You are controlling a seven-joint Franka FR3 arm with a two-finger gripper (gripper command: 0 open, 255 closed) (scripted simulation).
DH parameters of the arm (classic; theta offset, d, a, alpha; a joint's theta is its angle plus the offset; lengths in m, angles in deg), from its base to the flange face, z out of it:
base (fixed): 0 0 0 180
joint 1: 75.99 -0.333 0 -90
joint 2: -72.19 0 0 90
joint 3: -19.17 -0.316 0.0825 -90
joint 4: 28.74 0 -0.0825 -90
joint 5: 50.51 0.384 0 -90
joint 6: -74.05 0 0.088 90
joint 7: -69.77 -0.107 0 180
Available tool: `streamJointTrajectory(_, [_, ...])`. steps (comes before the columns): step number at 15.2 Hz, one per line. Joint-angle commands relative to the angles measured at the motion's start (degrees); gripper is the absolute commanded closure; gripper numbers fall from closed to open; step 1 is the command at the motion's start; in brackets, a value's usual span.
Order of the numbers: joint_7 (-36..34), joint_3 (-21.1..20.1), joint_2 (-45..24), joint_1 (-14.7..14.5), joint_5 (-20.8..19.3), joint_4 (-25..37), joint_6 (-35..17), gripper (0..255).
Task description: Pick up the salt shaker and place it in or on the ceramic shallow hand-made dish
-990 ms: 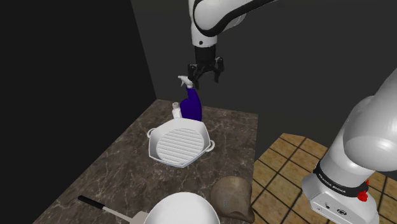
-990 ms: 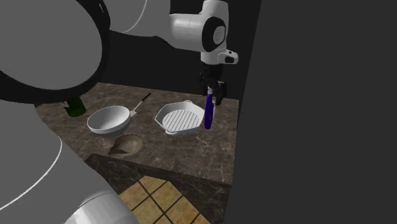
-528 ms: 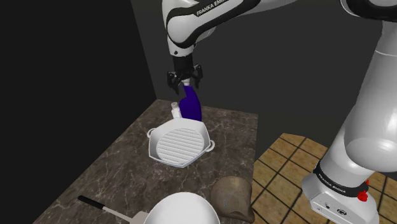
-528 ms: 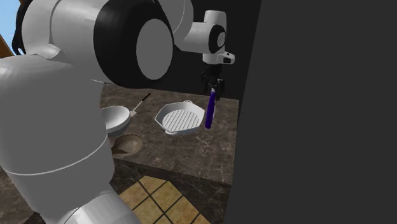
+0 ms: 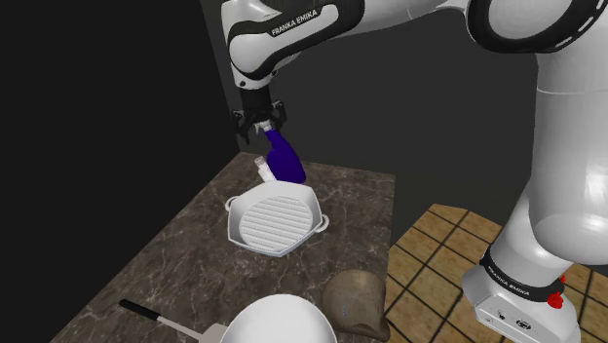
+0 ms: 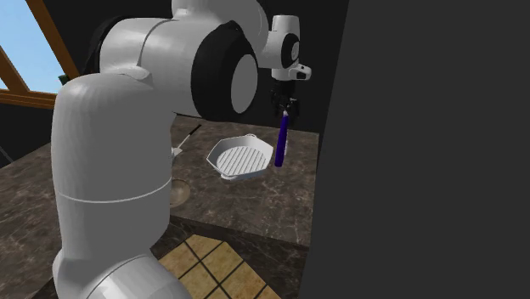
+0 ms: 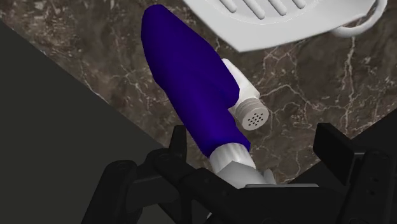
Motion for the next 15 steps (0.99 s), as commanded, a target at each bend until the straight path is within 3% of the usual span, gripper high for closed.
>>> streamJointTrajectory(1, [0.07,0.07,-4.31,-0.1,0.13,-1.56,-0.88,0])
streamJointTrajectory(8, [0.08,0.7,-4.98,-0.53,0.17,-3.32,-3.35,0])
streamJointTrajectory(9, [0.77,0.62,-2.87,0.12,0.37,-2.97,-21.87,0])
streamJointTrajectory(10, [0.77,0.64,-2.87,0.1,0.38,-2.97,-21.87,0])
streamJointTrajectory(15, [13.19,1.07,-5.82,-5.26,-13.83,-2.63,-12.59,0])
